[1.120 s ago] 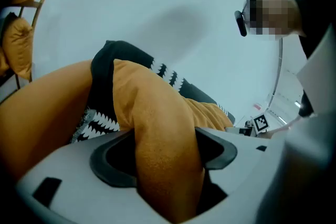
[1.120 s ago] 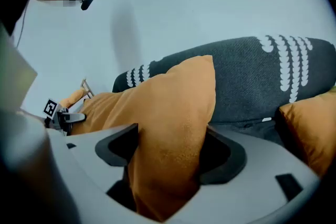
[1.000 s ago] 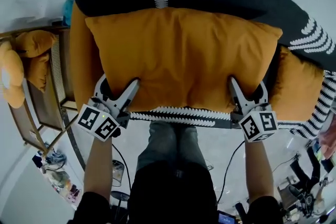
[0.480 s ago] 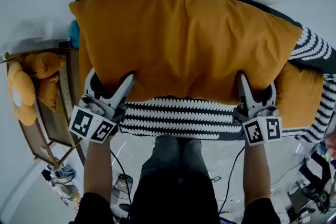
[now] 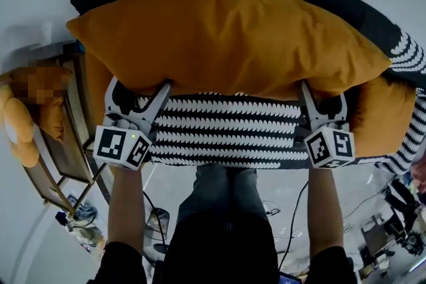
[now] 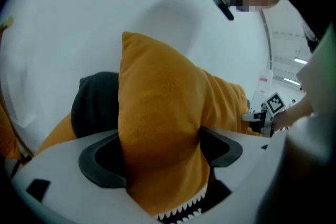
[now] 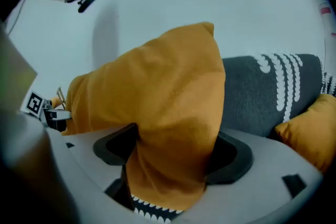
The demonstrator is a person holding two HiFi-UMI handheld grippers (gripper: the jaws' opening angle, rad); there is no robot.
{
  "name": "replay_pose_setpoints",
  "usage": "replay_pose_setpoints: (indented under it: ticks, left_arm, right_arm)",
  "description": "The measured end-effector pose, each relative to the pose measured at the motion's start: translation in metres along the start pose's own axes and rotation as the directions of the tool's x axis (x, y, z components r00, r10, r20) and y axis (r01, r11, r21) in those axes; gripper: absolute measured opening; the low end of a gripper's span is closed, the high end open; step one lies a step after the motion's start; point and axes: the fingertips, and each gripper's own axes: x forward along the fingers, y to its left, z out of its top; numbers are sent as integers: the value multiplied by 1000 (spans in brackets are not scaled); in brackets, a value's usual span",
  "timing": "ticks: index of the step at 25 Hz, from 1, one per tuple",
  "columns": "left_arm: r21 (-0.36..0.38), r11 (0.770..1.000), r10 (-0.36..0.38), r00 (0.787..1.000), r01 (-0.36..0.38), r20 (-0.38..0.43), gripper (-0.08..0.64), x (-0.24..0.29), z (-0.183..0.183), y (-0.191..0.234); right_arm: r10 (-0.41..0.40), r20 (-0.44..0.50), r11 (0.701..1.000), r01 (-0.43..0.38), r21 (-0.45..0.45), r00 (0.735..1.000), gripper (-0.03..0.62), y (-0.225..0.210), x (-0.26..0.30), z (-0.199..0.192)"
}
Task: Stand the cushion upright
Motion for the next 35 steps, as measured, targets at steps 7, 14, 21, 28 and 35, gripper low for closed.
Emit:
replay_pose_setpoints:
  ticks: [7,14,21,28,35]
  left_arm:
    - [-90,994,63,998,-65,-25,430,-2,-18,12]
    - [-191,972,144,989,-137,20,422,-47,-13,10]
    - [-139,990,51,993,-36,105,391,-106,40,-33]
    - [-3,999,-49,982,51,184,336,-185,127,-77]
    - [148,985,-126,958,89,260,290,-248,170,-131]
  right_arm:
    - [-80,-12,996,79,-35,997,407,1,8,-4]
    - [-150,36,986,152,-64,988,434,5,-38,6]
    - [-101,130,985,117,-125,986,433,60,-119,45]
    - [-63,240,995,80,-61,969,428,120,-186,97]
    - [3,391,998,24,-63,921,220,168,-269,140]
